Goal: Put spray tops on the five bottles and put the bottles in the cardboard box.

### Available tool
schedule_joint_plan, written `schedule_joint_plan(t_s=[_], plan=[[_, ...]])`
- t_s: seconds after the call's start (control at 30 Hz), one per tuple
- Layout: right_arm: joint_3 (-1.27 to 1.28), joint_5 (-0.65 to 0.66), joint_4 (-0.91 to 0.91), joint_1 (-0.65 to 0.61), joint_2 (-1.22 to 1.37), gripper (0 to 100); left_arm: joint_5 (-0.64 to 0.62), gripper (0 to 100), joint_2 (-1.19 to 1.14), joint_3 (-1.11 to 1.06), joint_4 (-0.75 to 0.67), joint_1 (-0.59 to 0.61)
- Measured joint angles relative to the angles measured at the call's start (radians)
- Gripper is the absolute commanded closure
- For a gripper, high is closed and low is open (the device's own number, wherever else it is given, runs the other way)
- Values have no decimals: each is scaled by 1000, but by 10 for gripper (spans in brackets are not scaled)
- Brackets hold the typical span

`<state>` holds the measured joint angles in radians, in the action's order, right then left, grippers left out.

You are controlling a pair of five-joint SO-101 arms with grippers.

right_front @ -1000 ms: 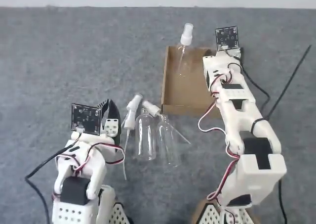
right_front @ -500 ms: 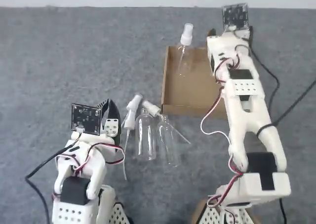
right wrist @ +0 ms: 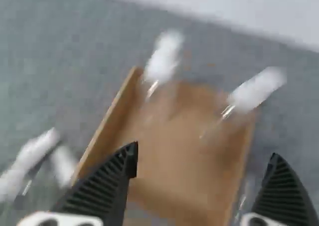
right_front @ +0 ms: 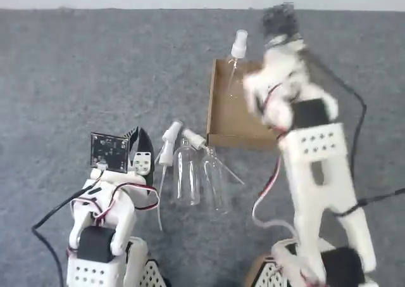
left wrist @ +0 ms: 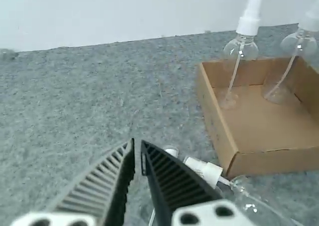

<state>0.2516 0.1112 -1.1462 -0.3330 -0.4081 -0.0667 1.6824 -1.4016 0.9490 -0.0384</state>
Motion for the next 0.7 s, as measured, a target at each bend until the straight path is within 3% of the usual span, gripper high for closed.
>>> schedule_joint_plan(t_s=[0.1,0.27,0.47,0.7], plan=[[95,-20,-124,-137,-37,667,0,989,0,0,0,3],[265,-198,-126,-299,-41,666,0,989,0,0,0,35],[422,-334,-3,-416,-41,666,0,989,0,0,0,89],[591,-370,190,-483,-41,666,0,989,0,0,0,95]])
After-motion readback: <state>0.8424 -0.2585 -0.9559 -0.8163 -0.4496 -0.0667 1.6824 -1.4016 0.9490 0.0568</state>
